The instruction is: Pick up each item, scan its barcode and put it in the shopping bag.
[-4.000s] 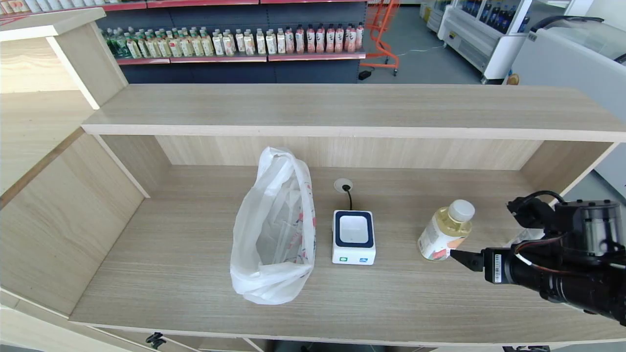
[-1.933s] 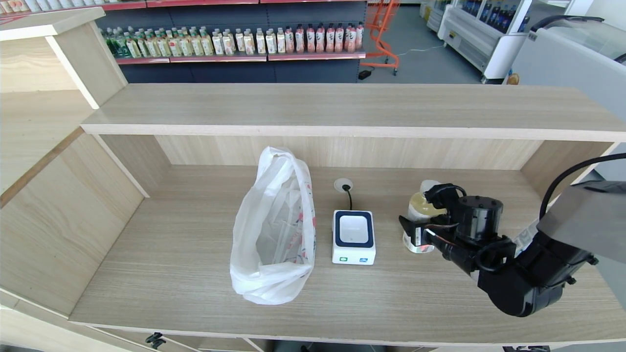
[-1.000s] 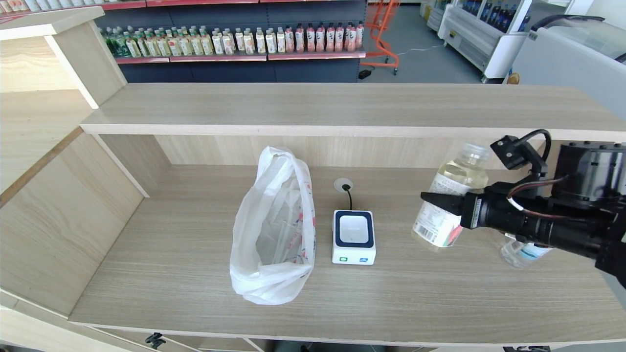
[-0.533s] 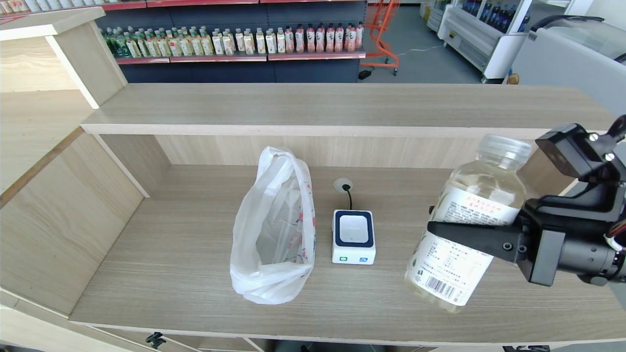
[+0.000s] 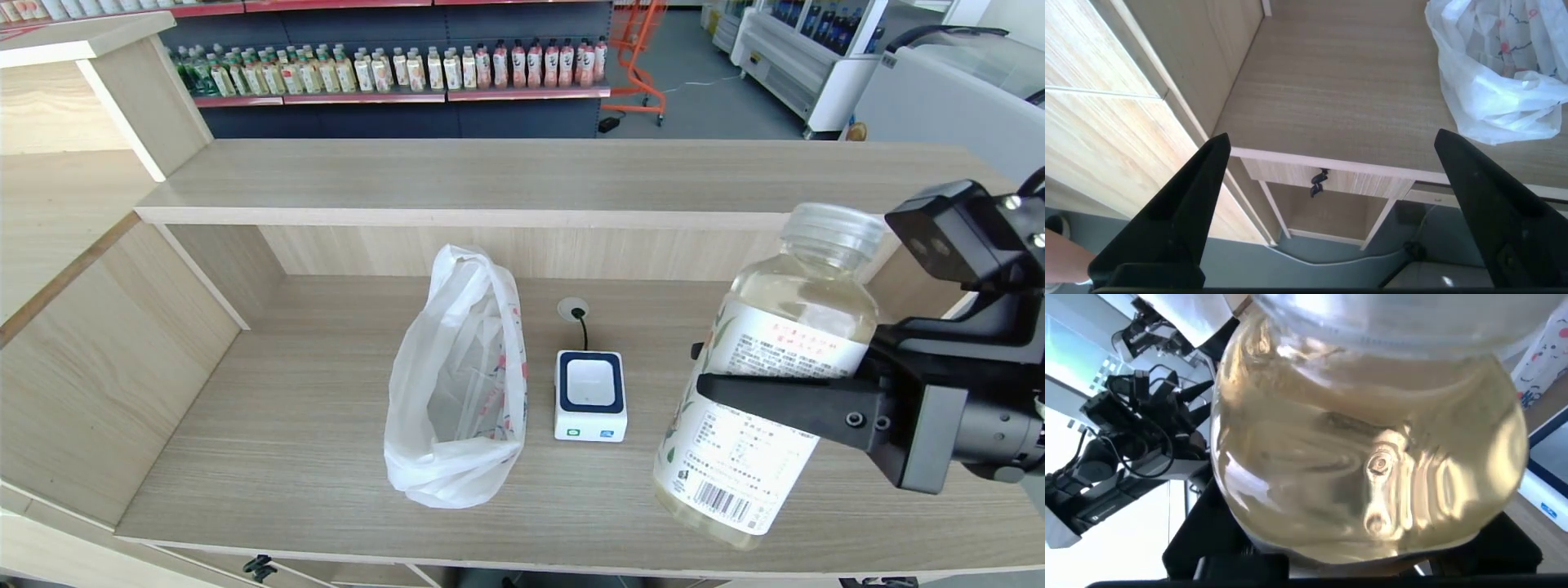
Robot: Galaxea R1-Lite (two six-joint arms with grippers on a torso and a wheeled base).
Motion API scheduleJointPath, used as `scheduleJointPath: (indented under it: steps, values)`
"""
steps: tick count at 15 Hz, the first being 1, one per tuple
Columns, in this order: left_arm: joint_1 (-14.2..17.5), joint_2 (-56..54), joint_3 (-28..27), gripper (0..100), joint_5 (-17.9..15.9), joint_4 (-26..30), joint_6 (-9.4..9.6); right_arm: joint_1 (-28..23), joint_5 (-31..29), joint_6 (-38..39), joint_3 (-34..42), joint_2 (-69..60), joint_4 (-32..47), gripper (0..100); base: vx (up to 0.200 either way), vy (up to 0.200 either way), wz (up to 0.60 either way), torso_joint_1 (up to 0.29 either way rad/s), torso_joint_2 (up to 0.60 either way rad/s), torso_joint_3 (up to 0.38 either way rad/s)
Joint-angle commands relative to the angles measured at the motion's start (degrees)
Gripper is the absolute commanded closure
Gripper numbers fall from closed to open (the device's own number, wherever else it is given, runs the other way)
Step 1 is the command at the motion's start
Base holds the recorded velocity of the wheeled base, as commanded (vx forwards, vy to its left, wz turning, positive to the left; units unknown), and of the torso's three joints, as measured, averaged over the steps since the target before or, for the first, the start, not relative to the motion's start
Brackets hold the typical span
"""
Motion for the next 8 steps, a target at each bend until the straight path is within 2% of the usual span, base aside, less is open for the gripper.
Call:
scheduleJointPath:
  steps: [1,8]
  values:
    - [0.0,0.0,0.0,0,0.0,0.0,0.0,0.2,-0.1,-0.1,0.0,0.8,0.0,100,0.0,0.0,0.0,0.0,0.0,0.0]
    - [0.0,0.0,0.0,0,0.0,0.0,0.0,0.3,0.0,0.4,-2.0,2.3,0.2,100,0.0,0.0,0.0,0.0,0.0,0.0]
